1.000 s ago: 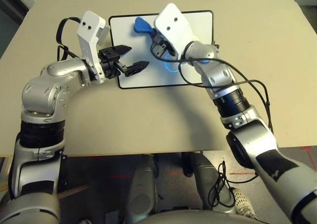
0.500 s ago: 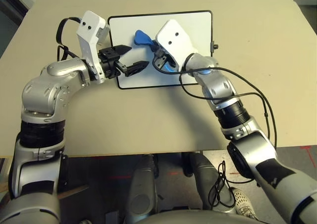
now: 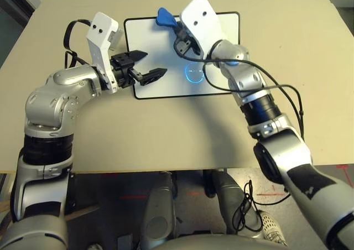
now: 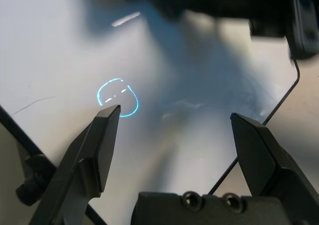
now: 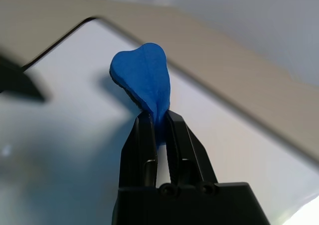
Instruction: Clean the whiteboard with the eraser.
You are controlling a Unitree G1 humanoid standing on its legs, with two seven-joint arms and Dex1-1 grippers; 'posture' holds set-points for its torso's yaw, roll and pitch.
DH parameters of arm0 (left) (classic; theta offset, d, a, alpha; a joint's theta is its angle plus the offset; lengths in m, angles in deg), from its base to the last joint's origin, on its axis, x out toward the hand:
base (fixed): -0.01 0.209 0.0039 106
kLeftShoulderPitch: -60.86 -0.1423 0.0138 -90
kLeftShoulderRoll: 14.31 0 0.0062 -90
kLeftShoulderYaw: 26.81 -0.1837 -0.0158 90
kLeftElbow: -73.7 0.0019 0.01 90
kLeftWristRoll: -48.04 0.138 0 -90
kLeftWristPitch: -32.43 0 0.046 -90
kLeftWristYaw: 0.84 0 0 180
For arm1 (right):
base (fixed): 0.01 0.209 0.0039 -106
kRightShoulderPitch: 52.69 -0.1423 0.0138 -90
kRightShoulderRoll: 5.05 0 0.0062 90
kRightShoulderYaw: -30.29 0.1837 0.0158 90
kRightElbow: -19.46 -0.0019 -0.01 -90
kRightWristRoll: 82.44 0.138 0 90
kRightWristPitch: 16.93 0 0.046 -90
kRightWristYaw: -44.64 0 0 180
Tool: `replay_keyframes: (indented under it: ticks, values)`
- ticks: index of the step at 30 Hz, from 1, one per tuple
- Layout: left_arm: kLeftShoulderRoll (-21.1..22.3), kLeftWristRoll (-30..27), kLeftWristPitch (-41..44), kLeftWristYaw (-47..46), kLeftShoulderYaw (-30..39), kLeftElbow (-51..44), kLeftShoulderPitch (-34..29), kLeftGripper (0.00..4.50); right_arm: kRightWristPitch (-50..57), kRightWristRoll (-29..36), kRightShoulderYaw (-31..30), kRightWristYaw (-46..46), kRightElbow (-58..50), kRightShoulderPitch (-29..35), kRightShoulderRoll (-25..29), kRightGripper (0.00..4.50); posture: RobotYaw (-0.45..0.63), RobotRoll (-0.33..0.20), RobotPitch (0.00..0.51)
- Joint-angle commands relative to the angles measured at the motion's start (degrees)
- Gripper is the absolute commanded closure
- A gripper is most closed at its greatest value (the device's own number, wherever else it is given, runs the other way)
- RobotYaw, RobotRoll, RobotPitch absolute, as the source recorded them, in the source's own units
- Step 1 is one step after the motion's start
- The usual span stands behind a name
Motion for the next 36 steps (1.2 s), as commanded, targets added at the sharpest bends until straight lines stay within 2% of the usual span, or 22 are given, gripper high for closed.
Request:
replay_keyframes:
  ticks: [1, 6, 13, 17, 19, 22, 25, 28, 32, 36]
  values:
    - [0.32, -0.23, 0.37, 0.16, -0.08, -0.39, -0.49, 0.00, 4.69, -0.63, -2.22, -1.60, -3.38, 4.68, 1.15, 4.33, 0.08, 0.000, 0.330]
    - [0.11, 0.11, -0.24, 0.23, -0.32, 0.24, -0.01, 0.00, 6.54, -0.14, -1.24, -1.28, -5.24, 4.41, 2.01, 4.33, 0.08, 0.000, 0.311]
    - [-2.23, -0.26, -2.18, -1.99, 2.32, 2.99, 2.91, 0.00, 11.08, 4.91, 8.56, 3.57, -7.15, -8.44, 1.47, 4.33, 0.09, 0.000, 0.276]
    - [-4.31, 0.74, -6.11, -4.34, 4.02, 5.73, 5.22, 0.00, 11.60, 7.48, 13.28, 5.79, -6.91, -13.14, 2.74, 4.33, 0.09, 0.000, 0.247]
    - [-5.75, 0.64, -9.06, -6.00, 5.74, 7.06, 6.56, 0.00, 10.75, 8.16, 14.83, 7.14, -8.38, -12.49, 3.35, 4.33, 0.09, 0.000, 0.238]
    - [-7.84, 3.05, -19.91, -12.11, 10.85, 11.76, 10.46, 0.00, 10.68, 7.76, 17.88, 9.84, -9.76, -10.69, 6.61, 4.33, 0.10, 0.000, 0.227]
    - [-6.68, 6.18, -28.13, -16.27, 14.26, 17.31, 11.42, 0.00, 13.56, 6.60, 19.88, 11.14, -5.84, -11.07, 12.42, 4.33, 0.10, 0.000, 0.221]
    - [-4.22, 9.97, -36.15, -18.24, 15.82, 23.12, 9.86, 0.00, 16.76, 5.63, 21.24, 12.56, -2.94, -8.08, 17.76, 4.33, 0.10, 0.000, 0.214]
    - [-2.71, 11.23, -41.67, -19.60, 18.09, 30.30, 6.25, 0.00, 21.91, 4.54, 21.86, 13.54, -0.84, -1.89, 22.81, 4.33, 0.09, 0.000, 0.213]
    - [-3.03, 11.89, -44.42, -19.60, 17.99, 34.19, 1.73, 0.00, 30.77, 4.85, 22.15, 14.56, -2.24, 3.68, 24.03, 4.33, 0.09, 0.000, 0.213]
